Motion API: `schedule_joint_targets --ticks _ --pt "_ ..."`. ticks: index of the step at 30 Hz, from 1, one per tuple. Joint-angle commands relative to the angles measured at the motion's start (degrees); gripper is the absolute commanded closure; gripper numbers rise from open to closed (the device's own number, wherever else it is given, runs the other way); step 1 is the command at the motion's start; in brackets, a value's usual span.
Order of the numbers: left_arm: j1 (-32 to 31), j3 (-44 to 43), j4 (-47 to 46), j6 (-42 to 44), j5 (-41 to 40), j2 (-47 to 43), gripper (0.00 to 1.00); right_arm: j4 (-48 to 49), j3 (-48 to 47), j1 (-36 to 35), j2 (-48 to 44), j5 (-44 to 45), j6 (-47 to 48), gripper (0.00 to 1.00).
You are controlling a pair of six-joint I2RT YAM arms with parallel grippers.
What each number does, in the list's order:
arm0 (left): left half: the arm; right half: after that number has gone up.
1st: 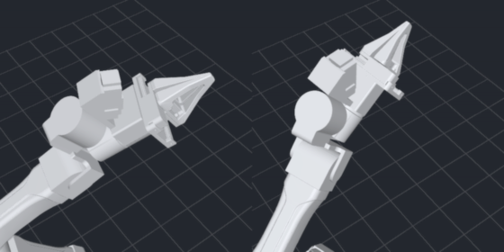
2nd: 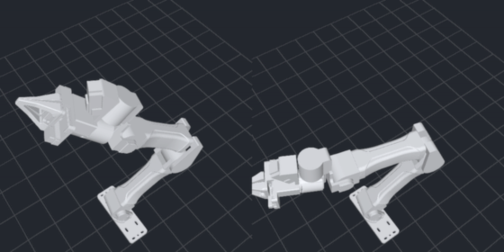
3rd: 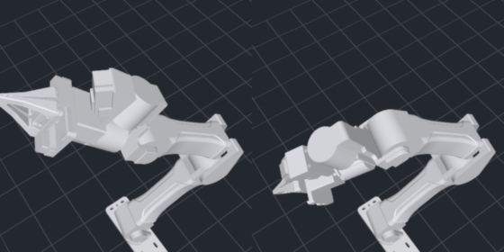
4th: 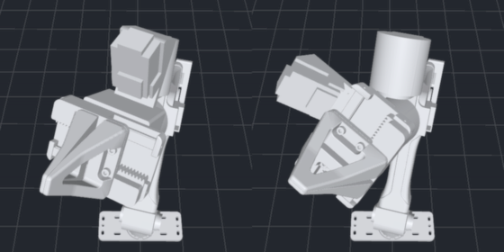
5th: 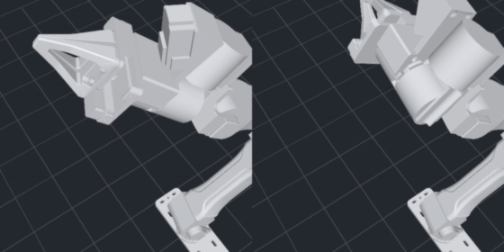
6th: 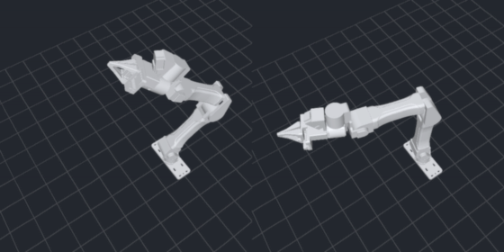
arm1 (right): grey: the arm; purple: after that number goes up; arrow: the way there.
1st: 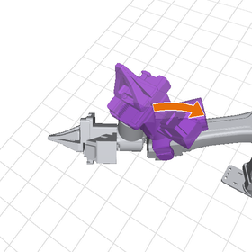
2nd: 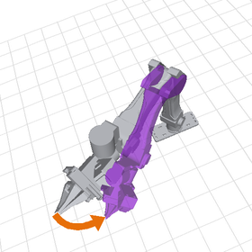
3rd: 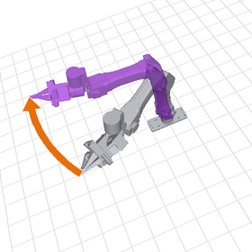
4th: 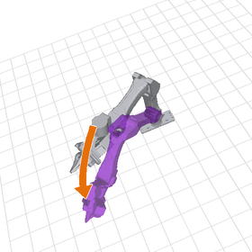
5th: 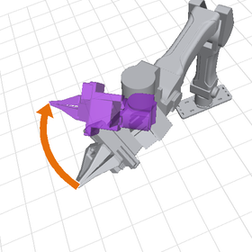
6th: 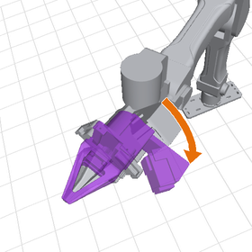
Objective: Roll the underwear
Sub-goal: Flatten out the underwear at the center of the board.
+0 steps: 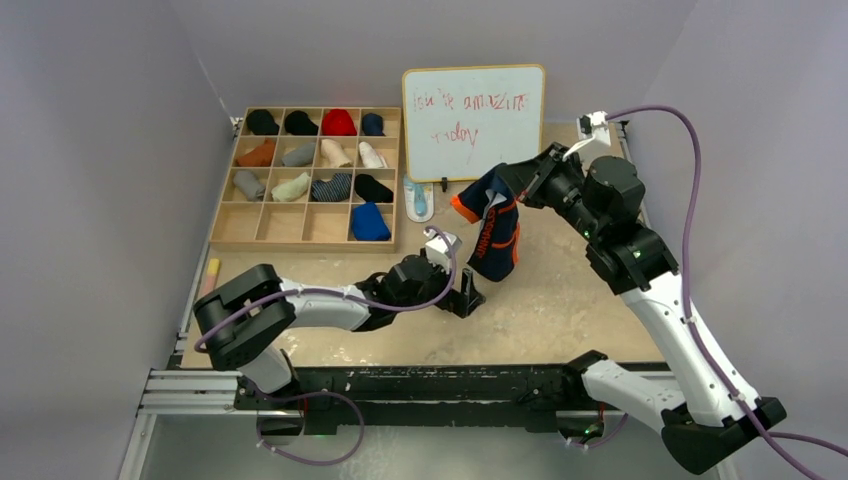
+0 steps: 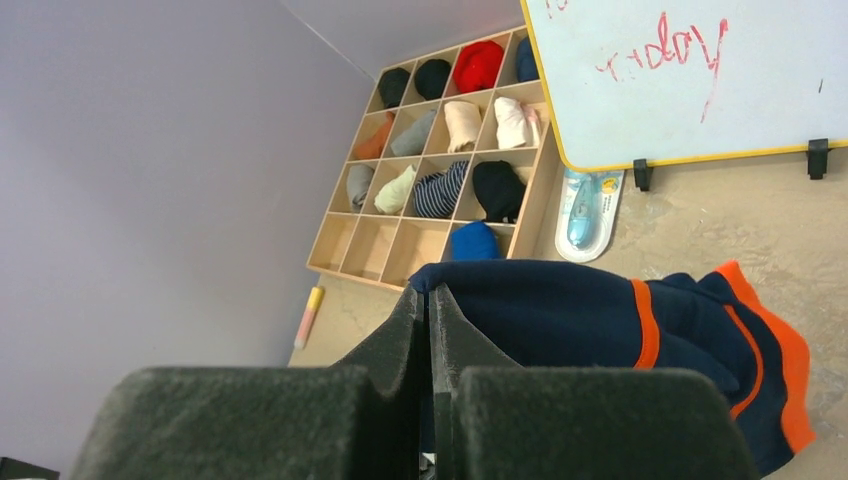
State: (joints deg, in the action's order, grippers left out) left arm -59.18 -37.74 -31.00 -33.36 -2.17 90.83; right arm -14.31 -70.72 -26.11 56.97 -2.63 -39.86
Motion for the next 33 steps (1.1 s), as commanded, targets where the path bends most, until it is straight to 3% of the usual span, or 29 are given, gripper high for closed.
schedule_joint_targets --ticks 1,16,21,24,26,30,31,33 --pt "1.17 -5.09 -4.33 2.06 4.89 1.76 0.00 2.78 0.89 -0.28 -2.31 0.47 -0.11 1.00" --pt "8.69 -3.50 -15.68 4.95 21.24 5.36 0.02 2.88 -0.88 -0.34 -1.43 -0.37 0.92 1.00" --pt "8.74 -5.64 -14.36 4.36 26.13 6.36 0.12 2.60 -0.91 -0.27 -1.34 0.15 0.78 1.00" --pt "9.11 -5.65 -13.73 3.36 26.47 5.72 0.29 1.18 -0.84 -0.27 -1.37 0.44 0.74 1.00" --pt "9.39 -5.16 -13.33 2.49 25.96 4.27 0.55 0.12 -0.61 -0.29 -1.64 0.26 0.74 1.00" --pt "9.52 -4.89 -10.43 2.36 24.95 1.02 0.94 -1.09 0.32 -0.26 -2.86 1.40 0.74 1.00" --pt "9.52 -5.03 -9.27 2.54 25.18 0.24 1.00 -1.38 0.59 -0.30 -3.17 1.81 0.66 1.00" --pt "9.52 -4.84 -7.40 2.77 25.77 -1.26 1.00 -2.24 0.94 -0.27 -3.88 2.44 0.57 1.00"
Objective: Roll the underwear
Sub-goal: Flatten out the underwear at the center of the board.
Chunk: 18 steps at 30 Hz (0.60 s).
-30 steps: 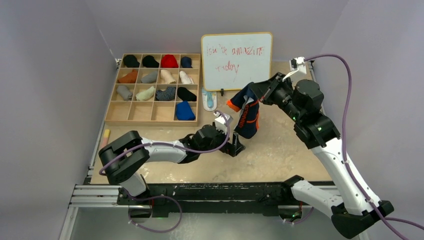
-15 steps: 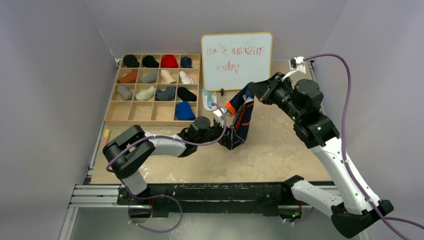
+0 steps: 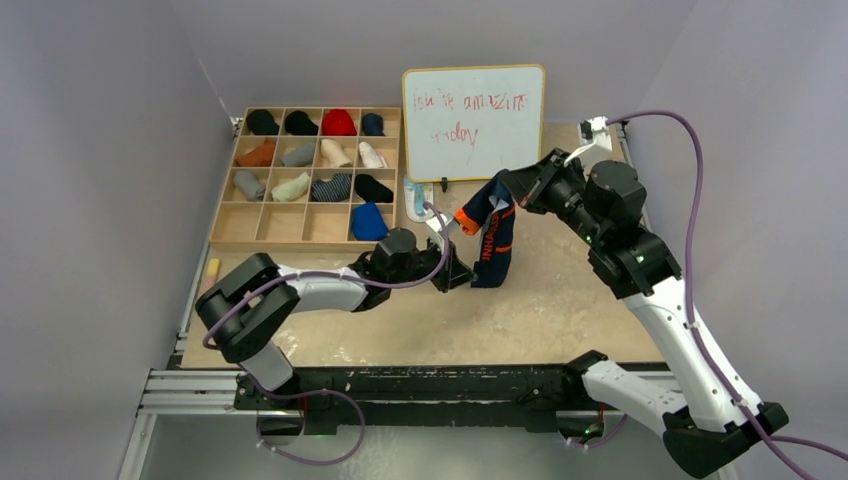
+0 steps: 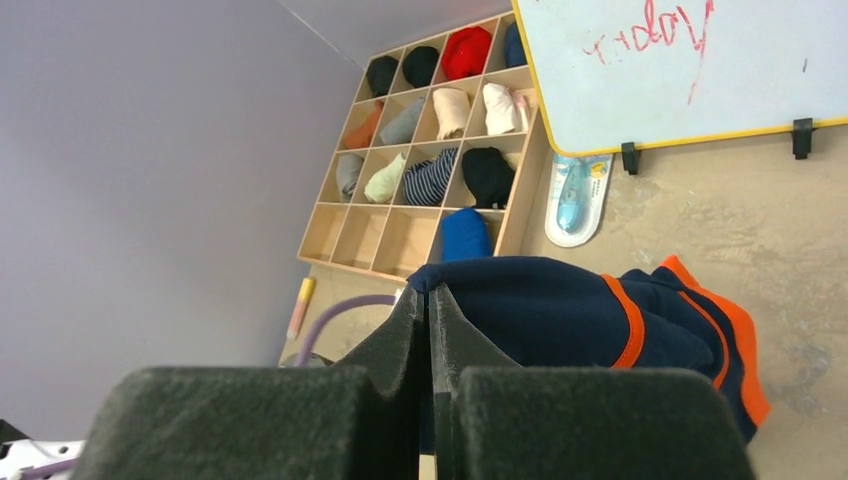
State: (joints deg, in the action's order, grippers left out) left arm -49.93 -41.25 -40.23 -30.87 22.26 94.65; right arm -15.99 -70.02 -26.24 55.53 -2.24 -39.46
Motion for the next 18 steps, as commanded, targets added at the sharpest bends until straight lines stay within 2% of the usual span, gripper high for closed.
schedule_joint_targets --ticks 1,7,10,14,18 --pt "0.25 -0.96 2.38 0.31 1.66 -5.97 1.00 -0.90 0.50 -0.13 -2.89 2.06 0.16 1.00" --pt "0.19 2.52 3.88 -0.58 2.76 -11.28 1.00 -1.75 1.59 -0.18 -4.73 3.27 -0.36 1.00" --pt "0.19 2.39 8.74 -0.24 5.71 -14.06 1.00 -3.59 1.01 -0.14 -5.42 4.30 -0.36 1.00" --pt "-0.45 2.06 20.38 -0.14 11.86 -21.63 1.00 -10.00 -1.54 -0.14 -7.09 10.76 1.64 1.00" --pt "-1.14 -3.78 41.10 -0.49 14.91 -30.79 1.00 -21.21 -5.22 -0.15 -10.13 11.70 2.16 1.00"
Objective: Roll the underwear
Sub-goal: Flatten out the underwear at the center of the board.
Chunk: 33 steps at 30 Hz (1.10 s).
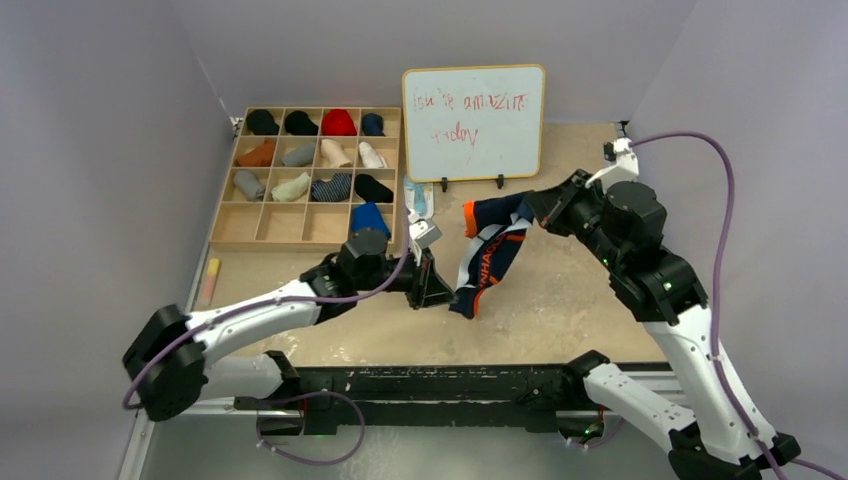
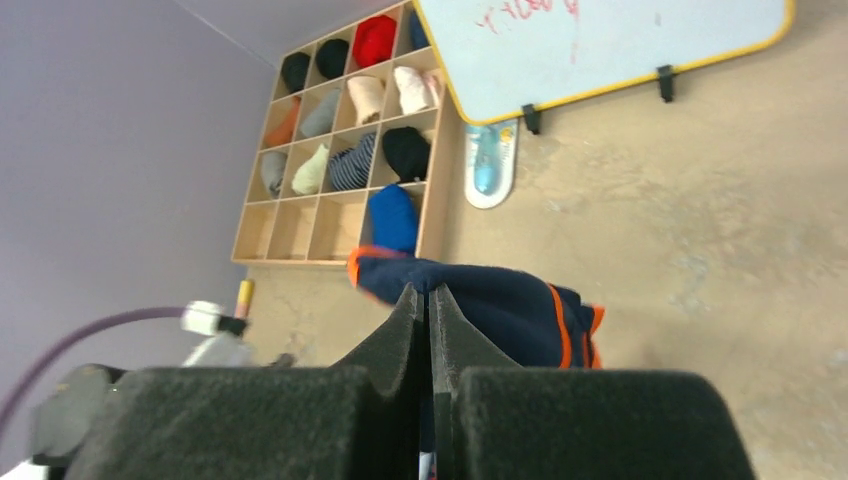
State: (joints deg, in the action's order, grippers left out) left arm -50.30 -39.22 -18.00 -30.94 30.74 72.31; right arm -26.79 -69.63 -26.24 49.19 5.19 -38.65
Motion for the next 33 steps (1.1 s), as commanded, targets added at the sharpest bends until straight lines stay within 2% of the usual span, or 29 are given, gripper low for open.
schedule_joint_targets --ticks 1,4,7,8,9,13,15,17,18,19,20,21,22,23,26,28,30,33 --pt "-0.82 -7.93 26.08 -1.09 6.98 -9.90 1.00 -14.72 -6.59 -0.16 -5.17 4.29 0.91 1.00" --pt "-0.63 -13.19 40.52 -1.62 6.13 -13.02 1.00 -21.91 -7.75 -0.15 -8.28 4.02 -1.81 1.00" --pt "2.11 -15.71 44.57 -2.89 7.03 -14.95 1.00 -22.95 -6.11 -0.14 -9.57 3.13 -5.59 1.00" --pt "9.08 -17.73 47.82 -0.56 9.87 -11.81 1.00 -20.92 -1.40 -0.13 -7.86 5.34 -7.43 1.00" --pt "12.33 -17.98 48.39 0.94 10.18 -10.05 1.00 -19.46 2.00 -0.21 -6.48 5.74 -8.50 1.00" --pt "19.67 -18.35 43.13 4.93 14.64 1.14 1.00 -10.16 9.47 0.10 4.07 16.92 -8.48 0.99" --pt "21.52 -21.70 44.21 8.39 12.97 8.49 1.00 -4.31 10.82 2.33 12.10 15.54 -6.74 0.94" --pt "22.46 -25.71 45.87 12.76 11.50 16.85 1.00 -0.84 9.50 6.63 21.45 9.07 -5.29 0.92" --pt "22.82 -28.00 46.72 14.42 12.28 20.67 1.00 0.45 8.11 8.75 25.68 6.84 -4.16 0.88" --pt "22.93 -30.39 48.77 15.81 11.12 24.26 1.00 1.96 6.71 10.02 30.08 6.66 -3.08 0.79" --pt "23.03 -33.72 50.37 16.55 8.36 27.29 0.99 2.42 4.53 11.73 35.10 4.75 -1.36 0.57" --pt "23.41 -35.46 51.08 17.02 6.89 29.72 0.87 1.72 1.47 12.80 38.26 4.18 1.31 0.48" --pt "23.72 -37.34 52.60 17.20 4.84 31.35 0.77 -0.23 -1.07 13.44 41.21 4.93 2.89 0.32" --pt "23.95 -39.11 53.91 17.60 3.72 32.03 0.69 -2.35 -3.60 14.14 43.41 5.18 4.15 0.24" --pt "24.02 -40.67 54.30 17.78 -0.48 28.99 0.46 -3.29 -4.98 15.01 44.51 6.20 7.10 0.22" --pt "24.02 -41.25 55.21 17.79 -4.00 26.82 0.39 -1.28 -2.32 15.22 42.89 4.63 8.64 0.21" --pt "24.02 -41.48 56.49 17.87 -5.29 25.06 0.38 0.70 0.38 15.25 41.31 0.18 10.12 0.21" --pt "23.95 -39.43 56.31 17.69 -2.07 22.26 0.37 3.77 5.23 15.25 39.91 -8.61 12.52 0.24"
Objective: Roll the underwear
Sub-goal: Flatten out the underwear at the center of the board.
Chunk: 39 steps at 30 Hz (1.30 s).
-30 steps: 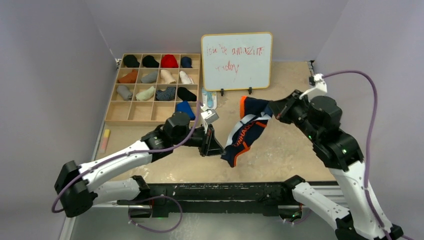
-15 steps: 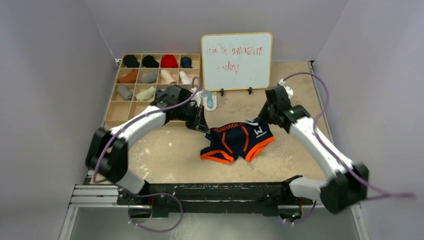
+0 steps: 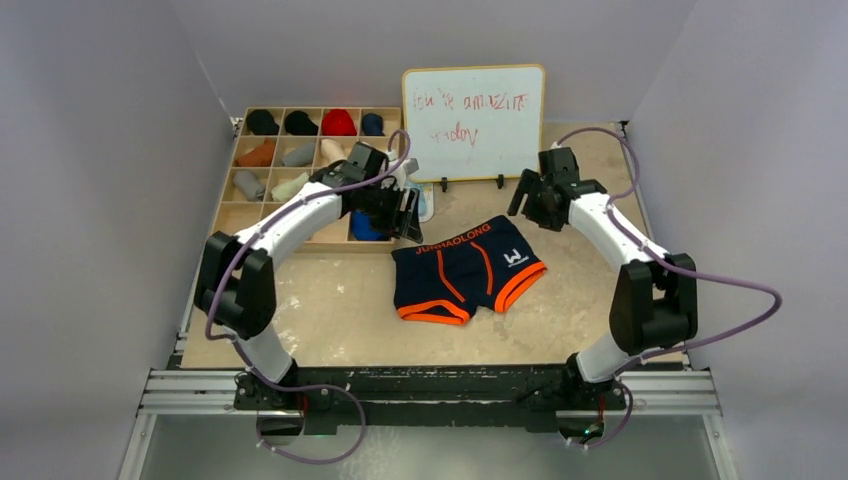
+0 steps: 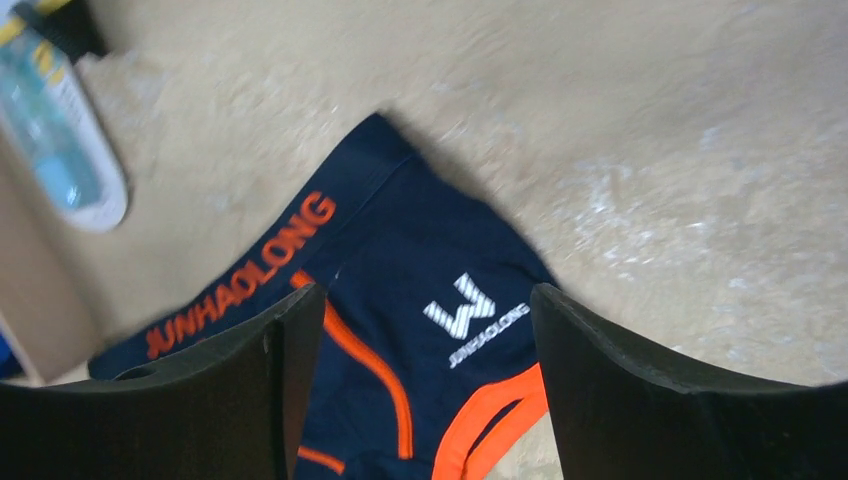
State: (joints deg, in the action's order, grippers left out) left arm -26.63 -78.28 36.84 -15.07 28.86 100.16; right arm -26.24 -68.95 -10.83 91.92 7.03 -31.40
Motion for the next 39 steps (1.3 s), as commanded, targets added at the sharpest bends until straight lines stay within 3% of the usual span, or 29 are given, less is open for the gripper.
schedule_joint_targets --ticks 1,7,13,17,22,26,28,32,33,36,39 --pt "0.19 0.91 0.53 1.35 0.68 -7.31 0.37 3.86 5.71 -0.18 -2.88 -12.02 5.71 0.25" --pt "-1.84 11.95 -11.18 -2.51 10.50 -10.78 0.36 10.11 10.92 -0.16 0.35 -19.78 6.75 0.36" --pt "-9.98 14.96 -15.70 -4.90 5.63 -5.46 0.39 4.04 13.22 -0.18 2.91 -7.85 0.58 0.38" --pt "-10.70 19.10 -22.36 -10.20 4.01 -3.76 0.41 -1.68 16.78 -0.18 2.39 3.01 -6.78 0.34" --pt "-10.64 21.88 -25.80 -11.73 2.63 -4.76 0.41 -9.56 22.80 -0.28 -0.08 4.92 -16.36 0.34" --pt "-10.65 23.06 -26.64 -11.52 2.17 -5.84 0.41 -13.64 28.17 -0.24 -9.10 9.05 -22.27 0.35" --pt "-10.72 23.55 -27.24 -11.24 1.89 -6.27 0.41 -11.51 29.26 -0.31 -15.72 5.55 -19.06 0.35" --pt "-10.65 22.90 -27.48 -10.97 0.34 -6.73 0.40 2.11 30.25 -0.26 -28.03 -3.25 -13.57 0.34" --pt "-10.62 21.82 -26.66 -10.61 -0.70 -6.67 0.39 2.78 29.67 -0.25 -29.80 -2.80 -5.58 0.29" --pt "-9.29 17.48 -23.20 -9.91 -4.38 -5.34 0.33 2.24 26.36 0.67 -29.07 5.94 -3.03 0.17" --pt "-4.12 12.73 -22.06 -9.48 0.36 -1.77 0.32 -0.26 21.42 3.96 -22.19 5.59 -1.56 0.16"
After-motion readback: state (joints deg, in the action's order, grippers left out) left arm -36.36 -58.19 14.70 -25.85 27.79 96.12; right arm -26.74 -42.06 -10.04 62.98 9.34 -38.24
